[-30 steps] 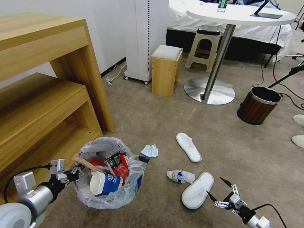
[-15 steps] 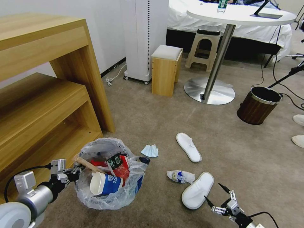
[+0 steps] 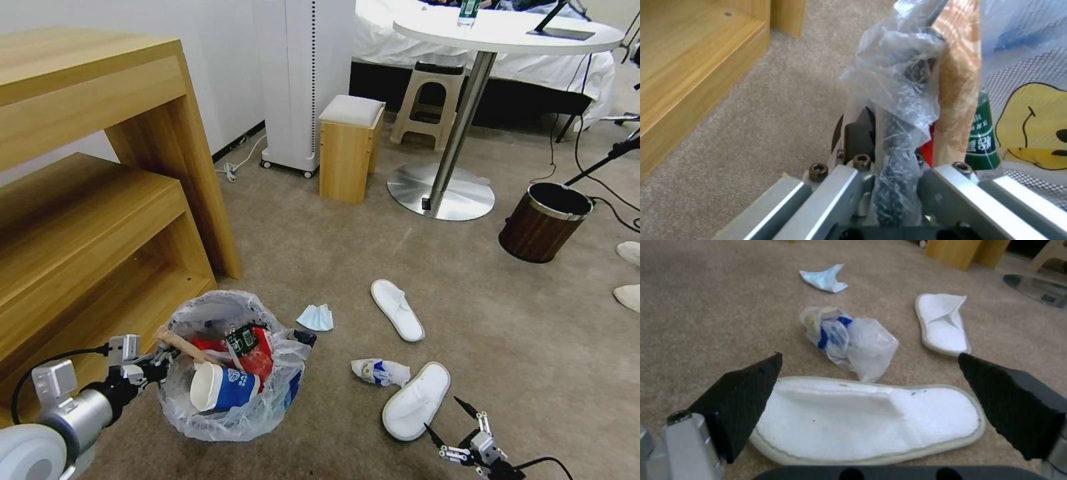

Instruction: Pick up the trash bin and place the garbage on the floor into it.

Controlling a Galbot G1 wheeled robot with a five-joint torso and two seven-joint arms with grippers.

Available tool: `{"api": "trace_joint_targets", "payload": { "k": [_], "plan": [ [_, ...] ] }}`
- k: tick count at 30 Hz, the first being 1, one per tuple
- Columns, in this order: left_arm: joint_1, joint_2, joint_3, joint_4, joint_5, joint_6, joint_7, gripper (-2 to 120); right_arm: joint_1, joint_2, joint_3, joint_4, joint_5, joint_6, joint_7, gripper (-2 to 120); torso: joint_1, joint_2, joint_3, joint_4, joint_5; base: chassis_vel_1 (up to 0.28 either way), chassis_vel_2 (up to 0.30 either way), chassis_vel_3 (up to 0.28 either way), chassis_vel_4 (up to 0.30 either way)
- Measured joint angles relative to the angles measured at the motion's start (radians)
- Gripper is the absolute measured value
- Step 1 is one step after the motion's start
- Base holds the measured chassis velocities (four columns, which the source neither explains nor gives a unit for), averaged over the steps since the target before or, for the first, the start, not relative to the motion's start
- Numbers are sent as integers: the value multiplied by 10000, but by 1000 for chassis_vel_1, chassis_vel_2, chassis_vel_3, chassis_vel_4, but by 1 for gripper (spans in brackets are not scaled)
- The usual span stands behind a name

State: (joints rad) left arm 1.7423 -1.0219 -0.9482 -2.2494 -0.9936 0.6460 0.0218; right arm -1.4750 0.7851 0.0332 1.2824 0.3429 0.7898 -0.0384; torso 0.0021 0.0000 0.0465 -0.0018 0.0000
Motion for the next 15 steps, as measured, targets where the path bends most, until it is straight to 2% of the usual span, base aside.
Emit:
{"api": "trace_joint_targets", "payload": {
  "k": [15],
  "plan": [
    [-96, 243, -4, 128, -210, -7, -29, 0, 342, 348, -537, -410, -216, -9, 35, 100, 0, 0, 0, 1, 0, 0, 0, 0, 0]
  ]
}}
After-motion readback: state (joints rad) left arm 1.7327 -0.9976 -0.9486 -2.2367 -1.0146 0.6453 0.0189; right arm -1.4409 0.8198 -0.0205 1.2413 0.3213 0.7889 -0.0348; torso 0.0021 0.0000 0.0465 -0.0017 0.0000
